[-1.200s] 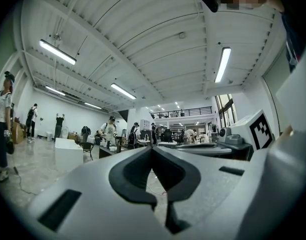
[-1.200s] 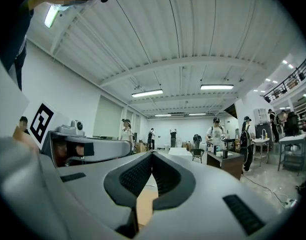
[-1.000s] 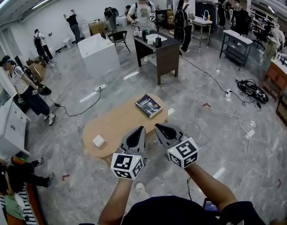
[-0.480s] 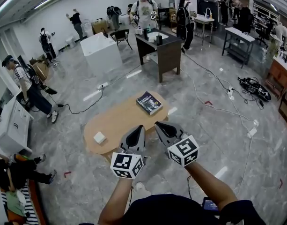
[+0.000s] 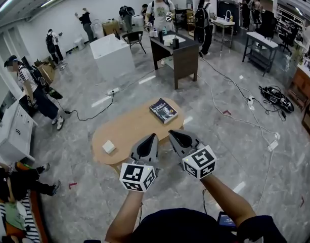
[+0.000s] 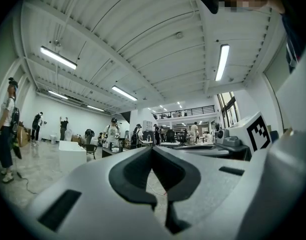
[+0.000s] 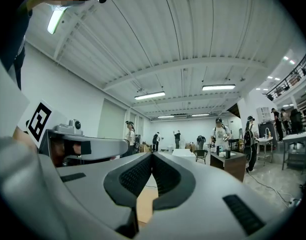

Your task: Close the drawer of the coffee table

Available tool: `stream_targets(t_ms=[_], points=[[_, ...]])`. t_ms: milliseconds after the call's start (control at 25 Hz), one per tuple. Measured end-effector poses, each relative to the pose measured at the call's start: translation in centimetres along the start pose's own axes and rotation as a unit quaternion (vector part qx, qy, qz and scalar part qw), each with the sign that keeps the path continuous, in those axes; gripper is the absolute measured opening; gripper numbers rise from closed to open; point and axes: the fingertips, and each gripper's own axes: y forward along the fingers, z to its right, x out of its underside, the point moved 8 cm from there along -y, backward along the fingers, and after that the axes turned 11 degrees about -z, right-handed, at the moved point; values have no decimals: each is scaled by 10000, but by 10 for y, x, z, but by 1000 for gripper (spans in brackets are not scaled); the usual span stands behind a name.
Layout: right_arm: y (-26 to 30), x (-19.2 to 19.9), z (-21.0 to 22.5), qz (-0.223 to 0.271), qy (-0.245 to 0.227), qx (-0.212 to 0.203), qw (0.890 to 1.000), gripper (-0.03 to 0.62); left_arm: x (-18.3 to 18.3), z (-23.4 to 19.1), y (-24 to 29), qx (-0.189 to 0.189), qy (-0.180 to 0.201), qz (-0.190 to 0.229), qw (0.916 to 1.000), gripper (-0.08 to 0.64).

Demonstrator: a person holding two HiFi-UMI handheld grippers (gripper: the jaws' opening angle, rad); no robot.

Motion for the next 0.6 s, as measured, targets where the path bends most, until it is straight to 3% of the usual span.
stream_targets(t_ms=[600], points=[[9,-6,-20,5,-5,-9,10000,12,2,-15,-17,47,-22,18,10000,-3]])
